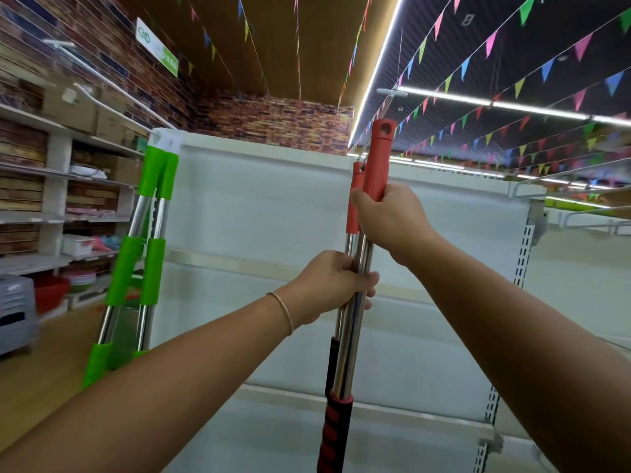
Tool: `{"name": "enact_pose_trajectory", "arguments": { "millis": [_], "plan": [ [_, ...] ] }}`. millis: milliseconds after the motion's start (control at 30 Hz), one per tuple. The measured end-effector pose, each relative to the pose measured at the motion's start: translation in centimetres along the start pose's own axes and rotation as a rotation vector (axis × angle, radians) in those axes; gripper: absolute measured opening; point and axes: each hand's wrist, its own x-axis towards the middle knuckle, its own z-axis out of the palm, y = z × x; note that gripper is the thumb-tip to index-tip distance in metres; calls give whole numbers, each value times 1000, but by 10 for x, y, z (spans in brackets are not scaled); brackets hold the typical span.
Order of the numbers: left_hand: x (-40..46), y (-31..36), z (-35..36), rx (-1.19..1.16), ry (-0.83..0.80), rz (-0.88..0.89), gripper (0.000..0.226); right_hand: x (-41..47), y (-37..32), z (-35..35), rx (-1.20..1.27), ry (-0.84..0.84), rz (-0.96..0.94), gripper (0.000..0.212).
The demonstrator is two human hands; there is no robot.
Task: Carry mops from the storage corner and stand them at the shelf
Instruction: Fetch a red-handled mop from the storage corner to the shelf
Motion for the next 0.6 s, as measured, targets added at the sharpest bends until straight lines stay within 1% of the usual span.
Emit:
{"name": "enact_pose_trajectory", "arguments": {
  "millis": [167, 333, 500, 600],
  "plan": [
    [12, -6, -3, 15, -1, -6, 21, 11, 7, 10, -5, -10, 17, 26],
    [26, -19, -4, -8, -1, -54, 41, 21, 23, 24, -24, -33, 45, 24],
    [46, -32, 2, 44, 98, -61, 39, 40, 38, 34, -49, -55, 55, 23],
    [58, -40, 4, 176, 171, -20, 37, 53, 48, 42, -117, -54, 61, 28]
  ]
}}
